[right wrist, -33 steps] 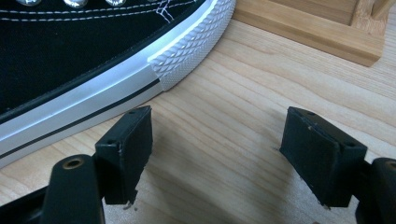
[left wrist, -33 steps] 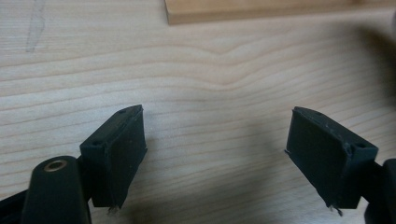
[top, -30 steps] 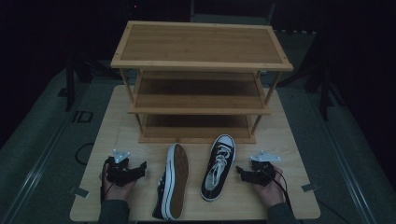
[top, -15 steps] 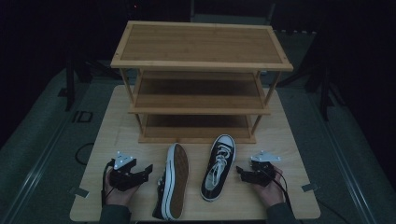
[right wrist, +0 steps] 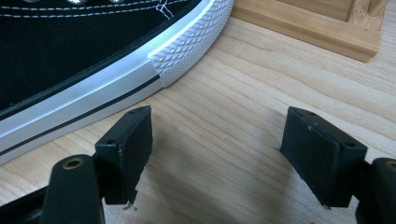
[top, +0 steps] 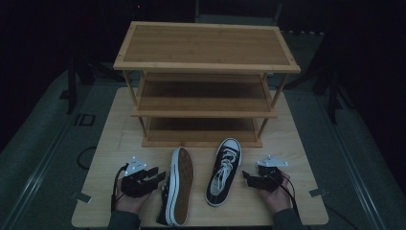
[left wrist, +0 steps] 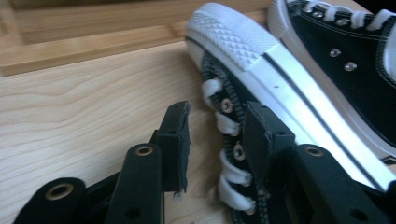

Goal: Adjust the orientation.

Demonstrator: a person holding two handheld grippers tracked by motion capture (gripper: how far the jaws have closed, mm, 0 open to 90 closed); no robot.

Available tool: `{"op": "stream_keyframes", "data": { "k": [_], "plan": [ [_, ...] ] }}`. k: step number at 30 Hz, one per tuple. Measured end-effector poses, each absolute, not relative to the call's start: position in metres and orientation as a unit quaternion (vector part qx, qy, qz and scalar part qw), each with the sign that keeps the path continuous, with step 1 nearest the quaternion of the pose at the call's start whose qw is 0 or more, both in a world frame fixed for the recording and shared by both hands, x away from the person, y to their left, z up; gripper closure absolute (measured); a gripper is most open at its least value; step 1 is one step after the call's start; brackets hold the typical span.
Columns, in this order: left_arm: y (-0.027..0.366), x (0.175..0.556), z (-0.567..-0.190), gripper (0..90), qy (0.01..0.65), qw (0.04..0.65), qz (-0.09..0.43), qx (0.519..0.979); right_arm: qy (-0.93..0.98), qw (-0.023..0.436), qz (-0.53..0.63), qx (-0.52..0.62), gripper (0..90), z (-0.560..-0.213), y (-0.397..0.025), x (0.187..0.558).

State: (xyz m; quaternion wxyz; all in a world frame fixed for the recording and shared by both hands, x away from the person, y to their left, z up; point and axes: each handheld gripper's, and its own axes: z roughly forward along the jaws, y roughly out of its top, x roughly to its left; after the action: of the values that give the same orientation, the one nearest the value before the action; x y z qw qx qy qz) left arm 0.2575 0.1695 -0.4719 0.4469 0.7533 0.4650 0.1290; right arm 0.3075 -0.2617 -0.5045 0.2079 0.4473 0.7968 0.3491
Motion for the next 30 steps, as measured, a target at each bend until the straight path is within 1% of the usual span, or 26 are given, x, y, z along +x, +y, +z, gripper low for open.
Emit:
{"op": "stream_keyframes", "data": {
  "k": [5, 10, 13, 20, 23, 30],
  "plan": [
    [0.162, 0.261, -0.477, 62.1, 0.459, 0.44, 0.116, 0.763, 0.797, 0.208, 0.349, 0.448, 24.3, -0.504, -0.262, 0.307],
    [0.158, 0.262, -0.475, 63.6, 0.453, 0.454, 0.102, 0.76, 0.796, 0.208, 0.349, 0.448, 24.3, -0.504, -0.262, 0.307],
    [0.154, 0.262, -0.472, 63.7, 0.448, 0.448, 0.109, 0.766, 0.796, 0.208, 0.349, 0.448, 24.3, -0.504, -0.262, 0.307],
    [0.148, 0.263, -0.468, 63.8, 0.439, 0.46, 0.101, 0.766, 0.796, 0.208, 0.349, 0.448, 24.3, -0.504, -0.262, 0.307],
    [0.141, 0.263, -0.464, 63.8, 0.427, 0.471, 0.096, 0.766, 0.796, 0.208, 0.349, 0.448, 24.3, -0.505, -0.262, 0.307],
    [0.123, 0.263, -0.456, 63.1, 0.411, 0.474, 0.096, 0.773, 0.796, 0.208, 0.349, 0.448, 24.3, -0.505, -0.262, 0.307]
  ]
}}
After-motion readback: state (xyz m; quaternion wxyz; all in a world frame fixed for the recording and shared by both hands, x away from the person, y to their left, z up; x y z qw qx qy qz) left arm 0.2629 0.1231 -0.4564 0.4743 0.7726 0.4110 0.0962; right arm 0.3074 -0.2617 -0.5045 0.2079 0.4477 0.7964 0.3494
